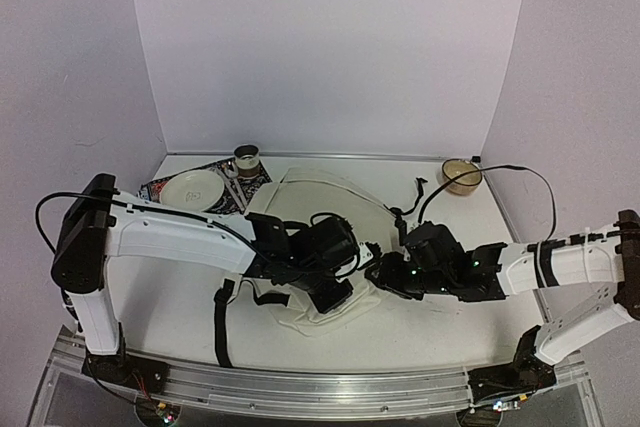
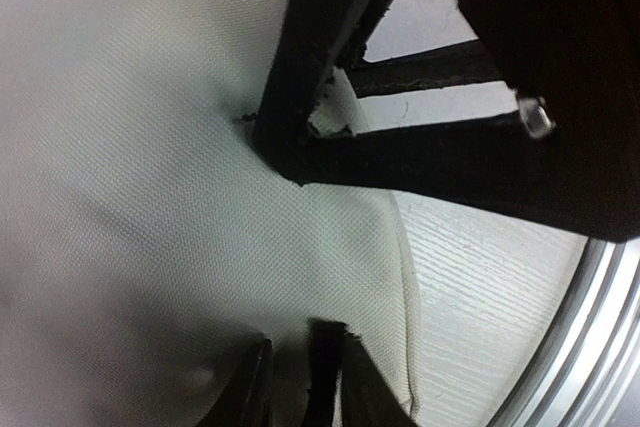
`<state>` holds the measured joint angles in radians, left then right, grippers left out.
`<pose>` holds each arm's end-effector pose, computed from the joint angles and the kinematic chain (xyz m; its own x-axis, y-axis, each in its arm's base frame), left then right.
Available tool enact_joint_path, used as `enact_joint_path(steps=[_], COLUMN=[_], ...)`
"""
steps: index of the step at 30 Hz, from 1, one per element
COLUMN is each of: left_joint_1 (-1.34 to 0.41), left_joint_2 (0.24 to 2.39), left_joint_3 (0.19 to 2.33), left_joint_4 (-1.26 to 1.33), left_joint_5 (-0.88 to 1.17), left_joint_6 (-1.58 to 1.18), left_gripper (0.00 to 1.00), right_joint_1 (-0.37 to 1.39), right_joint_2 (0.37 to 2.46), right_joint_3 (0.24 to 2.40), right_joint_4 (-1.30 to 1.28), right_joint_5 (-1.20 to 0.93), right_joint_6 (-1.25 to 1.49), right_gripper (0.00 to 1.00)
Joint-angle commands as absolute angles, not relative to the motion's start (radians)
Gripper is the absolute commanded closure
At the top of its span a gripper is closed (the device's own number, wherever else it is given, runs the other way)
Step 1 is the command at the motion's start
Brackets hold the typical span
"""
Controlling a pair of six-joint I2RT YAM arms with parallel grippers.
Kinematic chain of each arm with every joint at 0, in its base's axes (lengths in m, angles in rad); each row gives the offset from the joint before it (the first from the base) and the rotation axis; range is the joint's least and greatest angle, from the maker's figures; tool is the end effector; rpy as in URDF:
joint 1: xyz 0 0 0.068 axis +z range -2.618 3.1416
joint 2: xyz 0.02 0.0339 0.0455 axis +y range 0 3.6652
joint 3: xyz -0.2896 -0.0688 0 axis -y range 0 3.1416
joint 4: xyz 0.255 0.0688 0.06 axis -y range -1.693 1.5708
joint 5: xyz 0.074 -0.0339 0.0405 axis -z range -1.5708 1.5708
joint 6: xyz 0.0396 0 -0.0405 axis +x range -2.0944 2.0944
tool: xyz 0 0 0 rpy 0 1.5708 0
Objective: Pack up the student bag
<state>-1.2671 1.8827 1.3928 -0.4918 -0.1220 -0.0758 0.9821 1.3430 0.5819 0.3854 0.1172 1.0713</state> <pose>0.1317 -0.4042 0.2279 -0.3181 0.7638 -0.5617 0.9054 0.4204 0.0588 0.1627 0.2353 0.2216 -0.7696 0.4173 -0.4832 -0.1878 0.5754 0.7960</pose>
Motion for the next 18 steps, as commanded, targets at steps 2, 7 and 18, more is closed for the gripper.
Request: enact_joint_path(steps=[2,7,18], left_joint_1=[-1.273,-1.272,-1.267], left_joint_2=[1.896,1.887,1.766], left_joint_3=[1.439,1.434,1.365], left_joint_4=[-0.508,-0.508,-0.503], left_joint_5=[-0.127,-0.133,-0.322], left_joint_6=[-0.081,-0.093,-0.22], left_gripper=[0.87,1.0,1.0], right_joint_1=[0.985,0.985,0.97], right_joint_2=[1.342,1.335,1.307], right_joint_3=[0.596,0.592,0.535], right_joint_4=[0.441,0.442,0.443], right_joint_5=[0.085,0.09,0.124], right_joint_6=[1.063,1.059,1.066], right_gripper=[0.63,0.66,0.88])
